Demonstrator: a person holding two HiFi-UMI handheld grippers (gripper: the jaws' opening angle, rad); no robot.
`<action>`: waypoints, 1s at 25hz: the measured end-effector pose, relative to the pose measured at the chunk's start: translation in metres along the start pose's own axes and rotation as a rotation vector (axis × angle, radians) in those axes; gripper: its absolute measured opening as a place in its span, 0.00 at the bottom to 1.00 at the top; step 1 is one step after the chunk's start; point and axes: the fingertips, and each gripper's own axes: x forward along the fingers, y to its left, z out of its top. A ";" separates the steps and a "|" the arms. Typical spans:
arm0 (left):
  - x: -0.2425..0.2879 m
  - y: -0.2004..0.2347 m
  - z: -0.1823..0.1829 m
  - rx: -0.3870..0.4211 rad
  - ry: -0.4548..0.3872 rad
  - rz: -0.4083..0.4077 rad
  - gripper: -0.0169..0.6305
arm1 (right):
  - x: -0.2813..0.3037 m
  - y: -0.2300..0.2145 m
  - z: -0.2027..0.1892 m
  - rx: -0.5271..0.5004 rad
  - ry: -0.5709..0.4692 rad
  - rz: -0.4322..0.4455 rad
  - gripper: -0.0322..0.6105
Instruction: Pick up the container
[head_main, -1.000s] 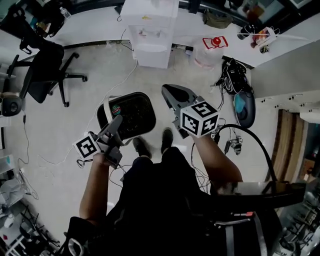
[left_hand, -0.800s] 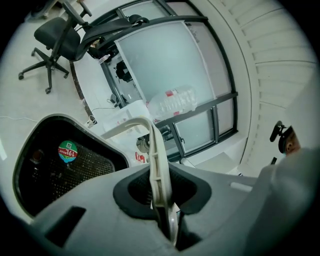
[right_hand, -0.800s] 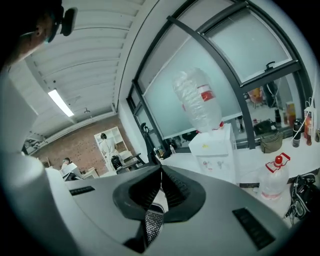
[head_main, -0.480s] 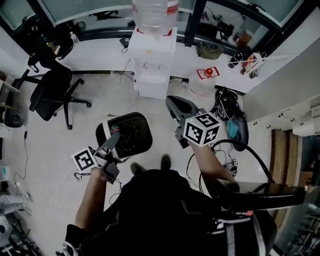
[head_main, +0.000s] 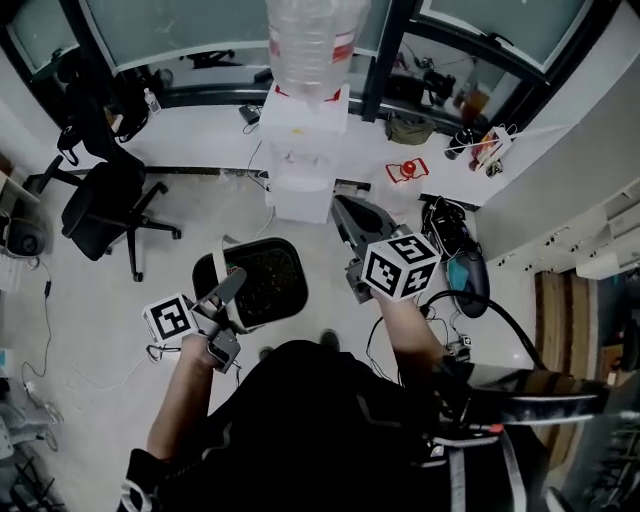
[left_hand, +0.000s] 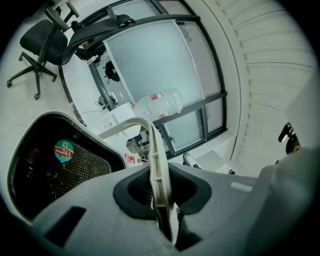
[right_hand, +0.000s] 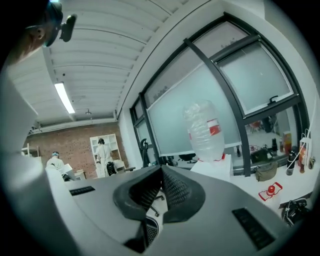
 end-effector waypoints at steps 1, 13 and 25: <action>0.000 -0.002 0.001 -0.001 0.000 -0.009 0.11 | 0.000 0.001 0.000 -0.014 0.007 -0.004 0.06; 0.007 -0.009 -0.003 0.003 0.025 -0.033 0.11 | -0.010 -0.009 0.005 -0.032 0.014 -0.061 0.06; 0.008 -0.004 -0.005 0.005 0.035 -0.026 0.11 | -0.007 -0.010 0.002 -0.029 0.008 -0.056 0.06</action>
